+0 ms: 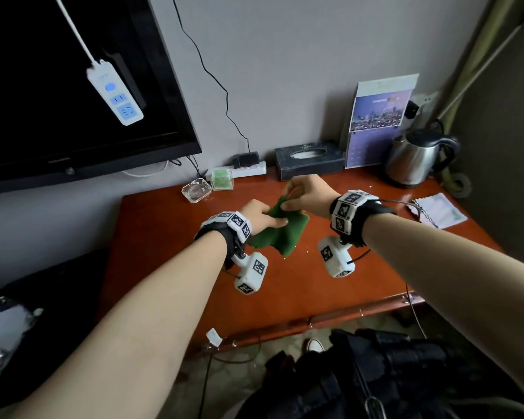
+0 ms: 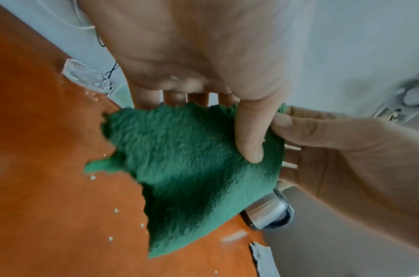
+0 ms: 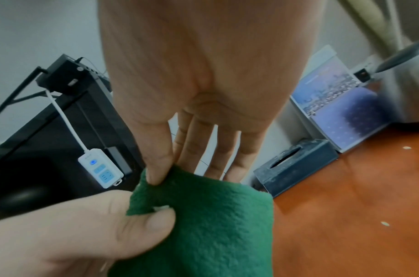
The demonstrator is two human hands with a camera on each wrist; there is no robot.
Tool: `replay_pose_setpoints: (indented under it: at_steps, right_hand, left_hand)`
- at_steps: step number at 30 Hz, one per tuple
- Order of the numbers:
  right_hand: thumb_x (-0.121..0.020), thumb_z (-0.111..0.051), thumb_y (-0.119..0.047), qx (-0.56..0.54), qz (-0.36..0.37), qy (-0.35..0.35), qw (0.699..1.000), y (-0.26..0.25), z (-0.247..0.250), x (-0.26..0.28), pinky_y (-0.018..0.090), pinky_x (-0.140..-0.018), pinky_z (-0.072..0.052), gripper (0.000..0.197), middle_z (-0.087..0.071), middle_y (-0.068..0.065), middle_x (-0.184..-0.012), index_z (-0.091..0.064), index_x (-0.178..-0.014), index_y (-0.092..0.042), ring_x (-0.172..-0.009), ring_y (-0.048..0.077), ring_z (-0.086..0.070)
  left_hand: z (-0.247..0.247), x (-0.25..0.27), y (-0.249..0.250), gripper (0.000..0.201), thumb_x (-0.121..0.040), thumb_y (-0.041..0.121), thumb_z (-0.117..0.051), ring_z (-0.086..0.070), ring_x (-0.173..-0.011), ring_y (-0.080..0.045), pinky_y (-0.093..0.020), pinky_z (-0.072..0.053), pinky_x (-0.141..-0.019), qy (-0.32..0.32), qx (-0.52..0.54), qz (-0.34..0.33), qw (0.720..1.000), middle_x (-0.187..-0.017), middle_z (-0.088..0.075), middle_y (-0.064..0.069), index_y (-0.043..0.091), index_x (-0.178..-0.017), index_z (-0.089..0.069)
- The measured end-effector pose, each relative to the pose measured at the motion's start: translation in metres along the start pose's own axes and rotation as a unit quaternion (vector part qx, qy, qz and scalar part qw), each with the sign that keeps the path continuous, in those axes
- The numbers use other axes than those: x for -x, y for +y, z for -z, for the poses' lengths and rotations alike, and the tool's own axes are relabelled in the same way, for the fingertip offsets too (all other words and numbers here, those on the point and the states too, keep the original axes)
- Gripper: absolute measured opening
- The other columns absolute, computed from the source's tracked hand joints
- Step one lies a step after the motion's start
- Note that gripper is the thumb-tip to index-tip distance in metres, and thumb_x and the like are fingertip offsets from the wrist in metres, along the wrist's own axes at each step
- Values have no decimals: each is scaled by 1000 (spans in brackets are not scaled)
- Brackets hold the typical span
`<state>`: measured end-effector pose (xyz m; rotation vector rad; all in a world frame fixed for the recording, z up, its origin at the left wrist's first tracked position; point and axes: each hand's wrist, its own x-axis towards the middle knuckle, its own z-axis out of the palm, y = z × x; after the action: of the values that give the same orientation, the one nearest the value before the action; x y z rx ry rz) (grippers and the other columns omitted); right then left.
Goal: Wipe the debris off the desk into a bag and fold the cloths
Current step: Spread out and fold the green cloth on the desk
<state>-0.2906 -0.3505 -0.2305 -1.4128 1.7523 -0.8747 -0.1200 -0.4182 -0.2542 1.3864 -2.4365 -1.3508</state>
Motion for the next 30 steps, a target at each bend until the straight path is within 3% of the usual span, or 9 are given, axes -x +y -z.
replay_pose_setpoints:
  at_steps: [3, 7, 11, 15, 17, 19, 23, 26, 30]
  right_hand:
    - [-69, -81, -26, -3, -21, 55, 998, 9, -3, 13, 39, -78, -56, 16, -73, -2, -79, -68, -77, -21, -75, 15, -66]
    - [-76, -75, -49, -57, -84, 97, 990, 14, 3, 29, 27, -66, -48, 28, -71, -3, -87, -68, -86, -24, -78, 14, -63]
    - [-82, -61, -62, -187, -168, 35, 967, 20, 3, 42, 40, -83, -53, 53, -72, 9, -101, -66, -104, -14, -89, 28, -69]
    - [-81, -53, -70, -210, -216, -23, 953, 21, -4, 51, 39, -78, -54, 69, -69, 10, -108, -64, -113, -9, -94, 31, -68]
    - [-79, -58, -67, -241, -232, -38, 942, 20, -8, 52, 39, -75, -53, 70, -65, 11, -113, -58, -119, -10, -99, 33, -65]
    - [-82, -66, -51, -282, -226, -27, 932, 19, -8, 54, 40, -74, -55, 58, -64, 15, -112, -58, -117, -6, -98, 36, -65]
    - [-85, -70, -21, -326, -181, 35, 927, 22, -9, 56, 39, -70, -57, 13, -67, 13, -91, -65, -86, -9, -84, 32, -68]
    - [-83, -72, -16, -328, -180, 34, 927, 24, -15, 57, 34, -66, -56, 10, -70, 11, -87, -64, -80, -12, -81, 30, -69]
    - [-84, -72, -19, -314, -175, 18, 933, 17, -24, 56, 34, -65, -57, 11, -71, 12, -92, -65, -86, -11, -81, 29, -70]
  left_hand:
    - [-7, 14, 2, 26, -84, 35, -77, -64, -67, -20, -25, -48, -59, 9, 58, 2, 998, -71, -67, -3, 15, -70, -65]
    - [-7, 26, 7, 25, -86, 37, -75, -67, -78, -21, -29, -54, -70, 35, 117, 9, 992, -85, -71, -5, 12, -88, -71]
    - [-2, 31, 14, 32, -83, 38, -77, -72, -93, -28, -47, -57, -91, 86, 223, 7, 971, -99, -75, -11, 10, -98, -73]
    - [-2, 37, 25, 23, -87, 28, -74, -72, -96, -30, -51, -56, -92, 115, 297, 8, 948, -103, -75, -15, 9, -100, -72]
    - [-5, 40, 28, 22, -88, 26, -74, -72, -96, -30, -51, -56, -92, 118, 307, 10, 944, -103, -75, -15, 9, -101, -72]
    - [-10, 45, 32, 11, -89, 21, -73, -71, -99, -30, -50, -55, -93, 126, 310, 21, 942, -104, -74, -12, 13, -97, -72]
    - [-19, 58, 37, 11, -91, 4, -66, -69, -102, -31, -47, -55, -92, 135, 343, 60, 928, -107, -73, -12, 13, -98, -69]
    - [-20, 66, 35, 17, -91, 0, -64, -69, -103, -32, -49, -55, -92, 137, 347, 91, 923, -111, -72, -13, 12, -103, -68]
    - [-18, 75, 30, 21, -93, -1, -61, -68, -105, -33, -52, -54, -94, 142, 357, 116, 916, -115, -71, -14, 13, -106, -67]
